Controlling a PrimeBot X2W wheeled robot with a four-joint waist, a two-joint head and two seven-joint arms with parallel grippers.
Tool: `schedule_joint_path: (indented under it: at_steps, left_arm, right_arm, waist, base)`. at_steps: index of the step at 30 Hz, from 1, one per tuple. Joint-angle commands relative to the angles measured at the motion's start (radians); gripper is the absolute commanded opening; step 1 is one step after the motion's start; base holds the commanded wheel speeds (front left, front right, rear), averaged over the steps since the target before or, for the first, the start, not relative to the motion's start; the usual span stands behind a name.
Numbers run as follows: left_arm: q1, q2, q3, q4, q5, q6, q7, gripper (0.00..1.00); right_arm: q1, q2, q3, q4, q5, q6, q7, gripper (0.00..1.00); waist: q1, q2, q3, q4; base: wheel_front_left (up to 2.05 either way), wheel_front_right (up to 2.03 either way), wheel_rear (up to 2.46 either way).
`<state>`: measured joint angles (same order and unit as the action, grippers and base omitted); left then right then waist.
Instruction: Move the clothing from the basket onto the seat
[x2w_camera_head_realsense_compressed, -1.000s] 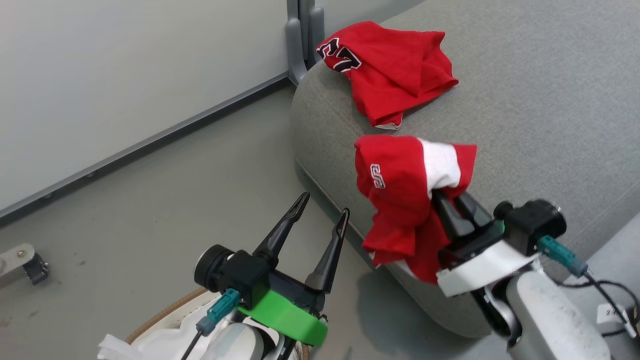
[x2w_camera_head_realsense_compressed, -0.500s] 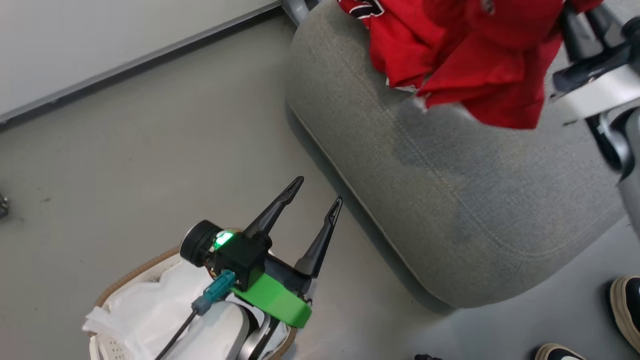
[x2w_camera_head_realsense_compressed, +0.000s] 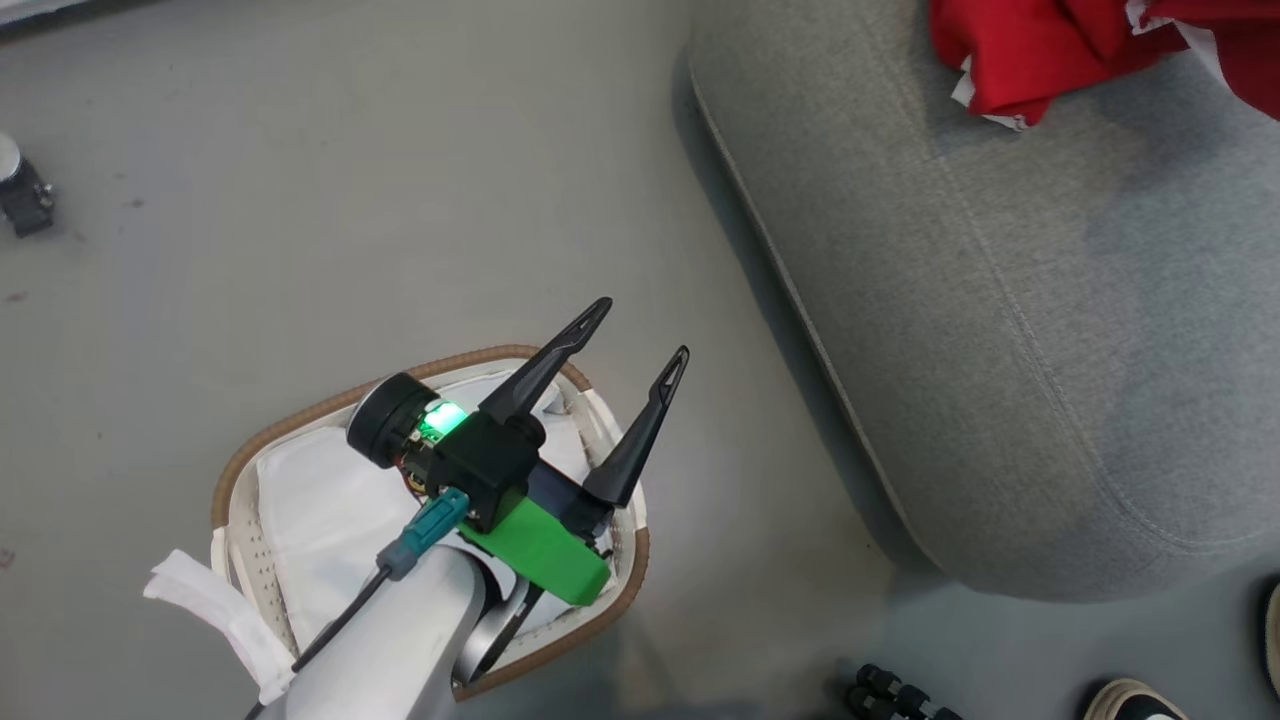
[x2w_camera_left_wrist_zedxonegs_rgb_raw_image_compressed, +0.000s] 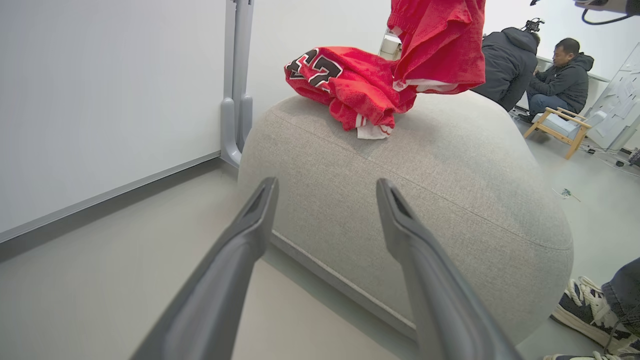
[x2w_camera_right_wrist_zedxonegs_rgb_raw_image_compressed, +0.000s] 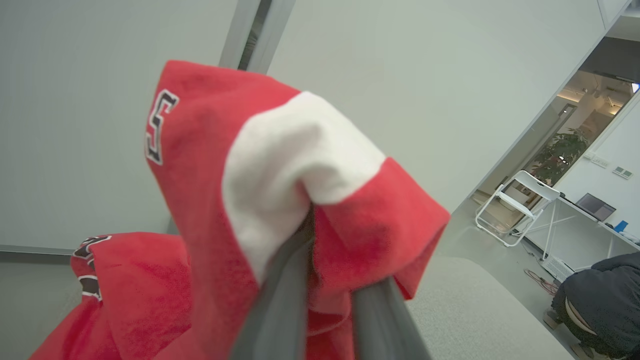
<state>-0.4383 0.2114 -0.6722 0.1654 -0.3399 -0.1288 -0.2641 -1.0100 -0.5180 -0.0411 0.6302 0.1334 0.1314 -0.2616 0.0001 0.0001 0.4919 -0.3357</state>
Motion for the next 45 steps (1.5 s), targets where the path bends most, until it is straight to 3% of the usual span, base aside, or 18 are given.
schedule_joint_path:
  at_steps: [1,3,10,19,27,36,45]
  left_arm:
    - [-0.020,0.015,0.007,0.000,-0.005,-0.003,0.000,1.00]
    - [-0.028,0.019,0.008,0.001,-0.006,-0.003,0.000,1.00]
    - [-0.023,0.017,0.016,0.008,-0.007,-0.003,0.000,1.00]
    - [0.031,-0.003,0.071,0.021,0.002,-0.003,0.000,1.00]
    - [0.085,-0.022,0.192,0.026,0.031,-0.003,0.000,1.00]
    - [0.147,-0.078,0.367,0.065,0.114,-0.003,0.000,1.00]
    - [0.243,-0.128,0.547,0.115,0.179,0.012,0.000,1.00]
  right_arm:
    - [0.008,0.013,-0.036,0.024,-0.027,-0.001,-0.005,0.58]
    - [0.038,0.044,-0.083,0.061,-0.054,-0.001,-0.005,1.00]
    - [0.182,0.136,-0.197,0.054,-0.102,-0.001,-0.005,1.00]
    - [0.400,0.230,-0.230,-0.042,-0.082,-0.001,-0.005,1.00]
    - [0.530,0.296,-0.119,-0.158,-0.037,-0.001,-0.005,1.00]
    - [0.603,0.339,0.095,-0.312,0.054,-0.001,-0.005,1.00]
    - [0.671,0.403,0.141,-0.336,0.062,-0.001,-0.005,1.00]
  waist:
    - [-0.0001,-0.0001,0.083,0.084]
    - [-0.0001,-0.0001,0.089,0.092]
    - [-0.0001,-0.0001,0.067,0.091]
    - [-0.0001,-0.0001,-0.020,0.064]
    - [-0.0001,-0.0001,-0.102,0.080]
    - [-0.0001,-0.0001,-0.177,0.171]
    - [-0.0001,-0.0001,-0.261,0.257]
  base:
    - [0.00,0.00,0.00]
    - [0.00,0.00,0.00]
    - [0.00,0.00,0.00]
    - [0.00,0.00,0.00]
    - [0.00,0.00,0.00]
    - [0.00,0.00,0.00]
    - [0.00,0.00,0.00]
